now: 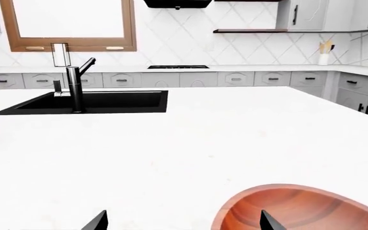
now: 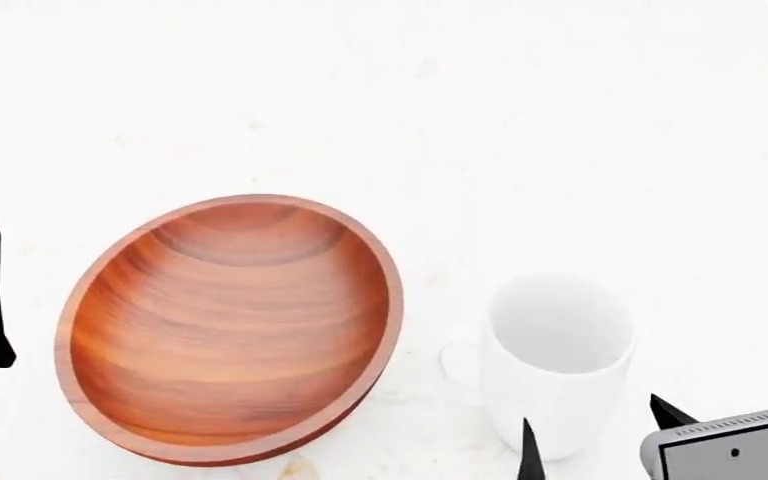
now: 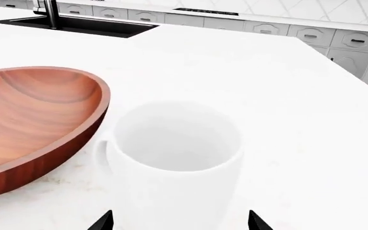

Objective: Place the cup inside the bowl on the dining table and move the bowl to any counter.

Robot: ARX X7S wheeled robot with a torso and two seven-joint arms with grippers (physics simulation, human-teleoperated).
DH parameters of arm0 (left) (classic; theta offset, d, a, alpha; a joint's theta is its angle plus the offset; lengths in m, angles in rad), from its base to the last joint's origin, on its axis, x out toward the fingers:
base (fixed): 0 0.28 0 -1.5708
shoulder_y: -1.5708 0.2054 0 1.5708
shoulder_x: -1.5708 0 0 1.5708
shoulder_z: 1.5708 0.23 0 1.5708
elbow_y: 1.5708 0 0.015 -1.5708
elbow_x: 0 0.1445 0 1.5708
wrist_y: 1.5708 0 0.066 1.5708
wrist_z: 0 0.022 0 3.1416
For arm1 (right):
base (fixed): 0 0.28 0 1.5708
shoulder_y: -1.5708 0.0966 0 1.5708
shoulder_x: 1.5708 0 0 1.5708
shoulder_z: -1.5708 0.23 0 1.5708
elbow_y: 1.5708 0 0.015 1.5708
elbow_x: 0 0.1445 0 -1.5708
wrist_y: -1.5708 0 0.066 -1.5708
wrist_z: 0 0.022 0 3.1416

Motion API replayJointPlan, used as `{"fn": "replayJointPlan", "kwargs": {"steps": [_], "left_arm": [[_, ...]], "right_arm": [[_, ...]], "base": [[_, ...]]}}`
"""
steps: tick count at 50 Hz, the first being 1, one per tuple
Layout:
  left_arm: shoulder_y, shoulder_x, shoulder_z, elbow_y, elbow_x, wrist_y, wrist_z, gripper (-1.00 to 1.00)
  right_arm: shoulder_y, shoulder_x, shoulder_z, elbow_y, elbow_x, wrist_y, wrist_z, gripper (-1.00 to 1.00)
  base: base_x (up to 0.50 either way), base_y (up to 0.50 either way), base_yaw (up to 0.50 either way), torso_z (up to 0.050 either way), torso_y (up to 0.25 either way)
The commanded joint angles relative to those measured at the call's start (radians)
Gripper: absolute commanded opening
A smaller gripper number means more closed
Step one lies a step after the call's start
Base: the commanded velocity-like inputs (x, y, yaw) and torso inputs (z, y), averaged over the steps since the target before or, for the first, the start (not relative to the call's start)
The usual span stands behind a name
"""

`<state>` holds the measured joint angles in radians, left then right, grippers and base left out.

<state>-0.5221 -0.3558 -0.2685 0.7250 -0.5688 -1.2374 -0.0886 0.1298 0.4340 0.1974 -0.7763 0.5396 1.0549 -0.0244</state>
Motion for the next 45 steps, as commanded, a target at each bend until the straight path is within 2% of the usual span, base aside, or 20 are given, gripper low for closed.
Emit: {"fn": "replayJointPlan", "kwargs": {"steps": [1, 45], "left_arm": [[0.006, 0.001, -0.007, -0.015, 0.008, 0.014, 0.002, 1.00], [0.012, -0.011, 0.003, -0.021, -0.006, 0.023, -0.018, 1.00]], "right_arm": [[0.015, -0.010, -0.052, 0.078, -0.039, -0.054, -0.008, 1.00], [0.055, -0.025, -0.121, 0.176, -0.061, -0.106, -0.005, 1.00]], "base": [[0.00, 0.00, 0.00, 0.000, 0.000], [0.00, 0.00, 0.00, 0.000, 0.000]]}}
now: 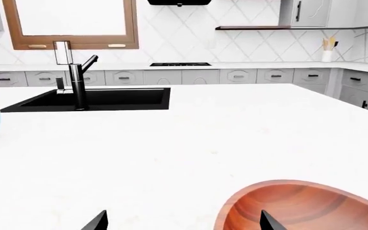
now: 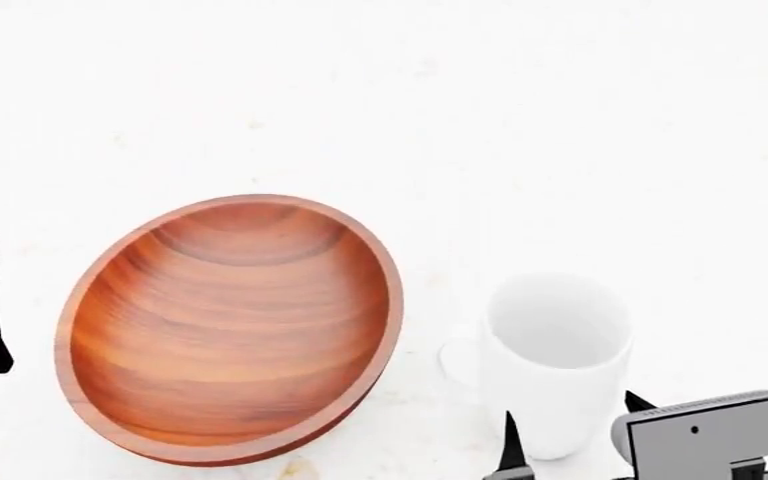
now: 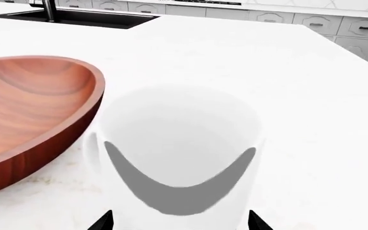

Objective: Place the cup inside the bowl on the dining table and move the bowl to any counter.

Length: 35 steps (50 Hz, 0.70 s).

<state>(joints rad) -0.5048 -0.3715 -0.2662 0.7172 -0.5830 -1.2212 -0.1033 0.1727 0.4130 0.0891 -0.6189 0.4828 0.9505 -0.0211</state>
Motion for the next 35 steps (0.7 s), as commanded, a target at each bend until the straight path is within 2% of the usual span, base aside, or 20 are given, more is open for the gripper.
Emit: {"fn": "replayJointPlan", "kwargs": {"steps": [1, 5, 6, 22, 30, 35], "left_arm": [[-0.002, 0.001, -0.004, -0.011, 0.006, 0.007, -0.001, 1.00], [-0.001, 0.006, 0.010, -0.019, 0.014, 0.018, -0.007, 1.00], [-0.001, 0.007, 0.015, -0.021, 0.015, 0.021, -0.008, 1.00], [0.002, -0.002, 0.010, -0.022, 0.006, 0.023, -0.009, 1.00], [-0.001, -0.004, 0.012, -0.026, 0.004, 0.026, -0.011, 1.00], [0.017, -0.020, -0.025, -0.018, -0.012, 0.024, 0.003, 1.00]], "right_arm": [[0.014, -0.004, -0.015, 0.021, -0.004, -0.001, -0.009, 1.00], [0.007, -0.005, -0.012, 0.018, -0.005, -0.010, -0.006, 1.00], [0.006, -0.005, -0.013, 0.019, -0.007, -0.013, -0.005, -1.00], [0.043, -0.005, -0.017, -0.035, 0.005, 0.011, 0.019, -1.00], [0.194, 0.004, -0.028, -0.086, 0.044, 0.122, 0.046, -1.00], [0.303, 0.000, -0.053, -0.070, 0.053, 0.163, 0.055, -1.00]], "base": [[0.00, 0.00, 0.00, 0.000, 0.000], [0.00, 0.00, 0.00, 0.000, 0.000], [0.00, 0.00, 0.00, 0.000, 0.000], [0.00, 0.00, 0.00, 0.000, 0.000], [0.00, 0.00, 0.00, 0.000, 0.000], [0.00, 0.00, 0.00, 0.000, 0.000]]}}
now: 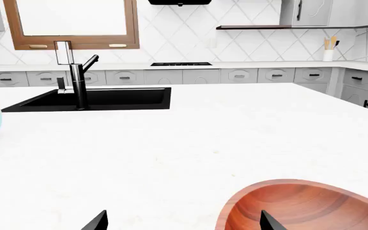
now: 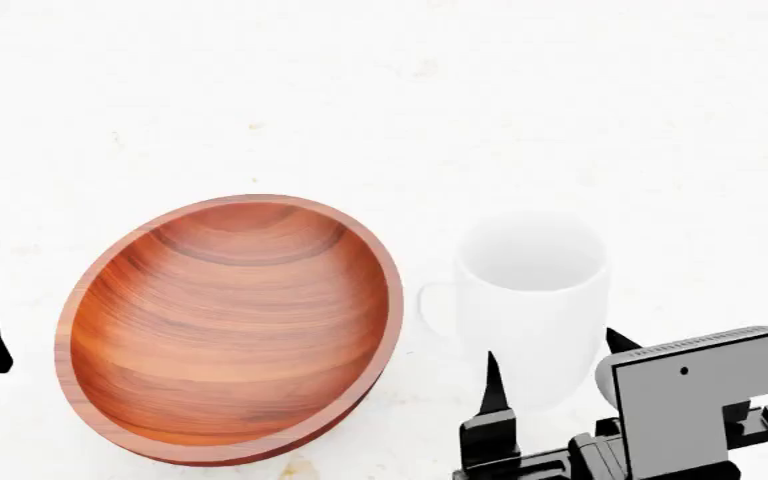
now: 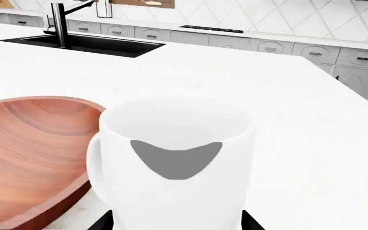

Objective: Place the cup inside the bowl on the dining table and move the bowl to any counter.

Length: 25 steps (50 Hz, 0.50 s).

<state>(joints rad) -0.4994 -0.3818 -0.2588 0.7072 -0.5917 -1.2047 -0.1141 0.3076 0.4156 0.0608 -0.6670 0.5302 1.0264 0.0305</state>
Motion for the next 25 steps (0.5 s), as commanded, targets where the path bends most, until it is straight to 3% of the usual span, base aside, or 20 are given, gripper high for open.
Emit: {"fn": "replayJointPlan", "kwargs": {"steps": [1, 13, 25], "left_arm": [[0.012, -0.008, -0.028, -0.010, -0.001, 0.010, 0.012, 1.00], [0.001, -0.002, 0.001, -0.033, 0.018, 0.025, -0.009, 1.00], [0.014, -0.026, -0.045, -0.020, -0.005, 0.010, 0.000, 1.00]], "right_arm": [[0.196, -0.005, -0.030, -0.018, 0.009, 0.097, 0.005, -1.00], [0.406, -0.064, -0.177, 0.140, -0.012, 0.069, -0.033, -1.00], [0.544, -0.167, -0.334, 0.334, -0.022, 0.001, -0.118, -1.00]], "base": [[0.00, 0.00, 0.00, 0.000, 0.000], [0.00, 0.00, 0.00, 0.000, 0.000], [0.00, 0.00, 0.00, 0.000, 0.000]]}}
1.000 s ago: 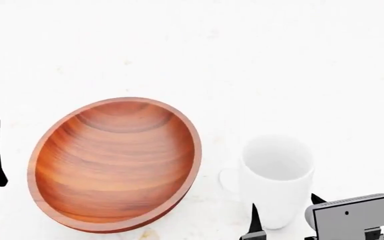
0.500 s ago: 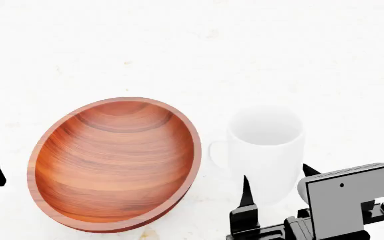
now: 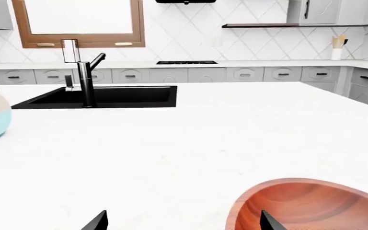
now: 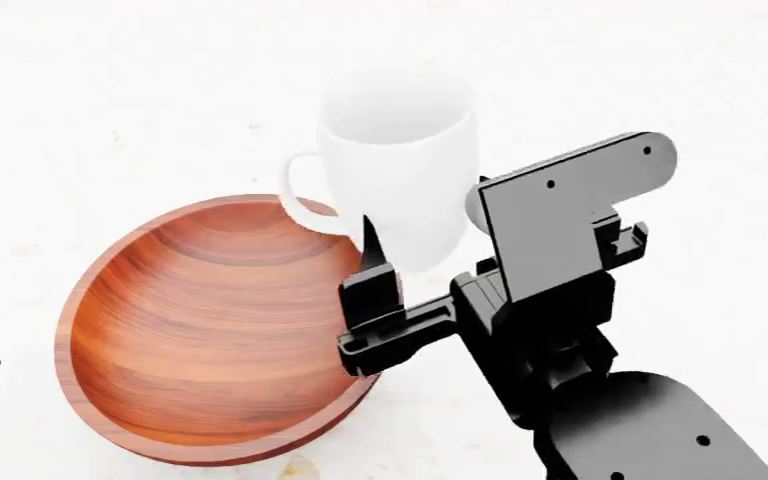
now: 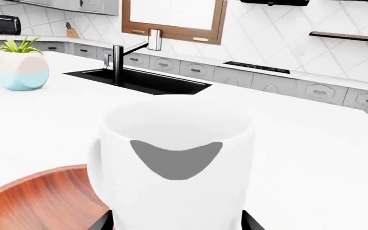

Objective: Place the cup inside the bowl on the dining table and move the bowl to any counter.

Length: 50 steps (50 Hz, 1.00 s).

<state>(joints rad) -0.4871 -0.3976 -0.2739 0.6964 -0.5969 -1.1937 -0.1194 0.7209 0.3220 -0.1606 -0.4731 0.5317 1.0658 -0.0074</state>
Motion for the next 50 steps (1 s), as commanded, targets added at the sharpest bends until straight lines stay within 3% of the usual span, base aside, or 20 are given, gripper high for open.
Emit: {"fn": "replayJointPlan", "kwargs": {"steps": [1, 19, 50], "left_arm": [[0.001, -0.007, -0.027, -0.007, 0.000, -0.003, 0.001, 1.00], [0.011, -0.004, -0.022, -0.026, 0.005, 0.026, -0.003, 1.00], [0.022, -0.034, -0.051, -0.019, -0.001, 0.018, -0.022, 1.00]], "right_arm": [[0.135, -0.079, -0.125, 0.153, -0.024, -0.042, -0.086, -1.00], [0.123, -0.186, -0.265, 0.276, -0.018, -0.096, -0.140, -1.00], [0.081, -0.170, -0.317, 0.335, -0.052, -0.176, -0.116, -1.00]], "base": [[0.00, 0.00, 0.00, 0.000, 0.000], [0.00, 0.00, 0.00, 0.000, 0.000], [0.00, 0.00, 0.00, 0.000, 0.000]]}}
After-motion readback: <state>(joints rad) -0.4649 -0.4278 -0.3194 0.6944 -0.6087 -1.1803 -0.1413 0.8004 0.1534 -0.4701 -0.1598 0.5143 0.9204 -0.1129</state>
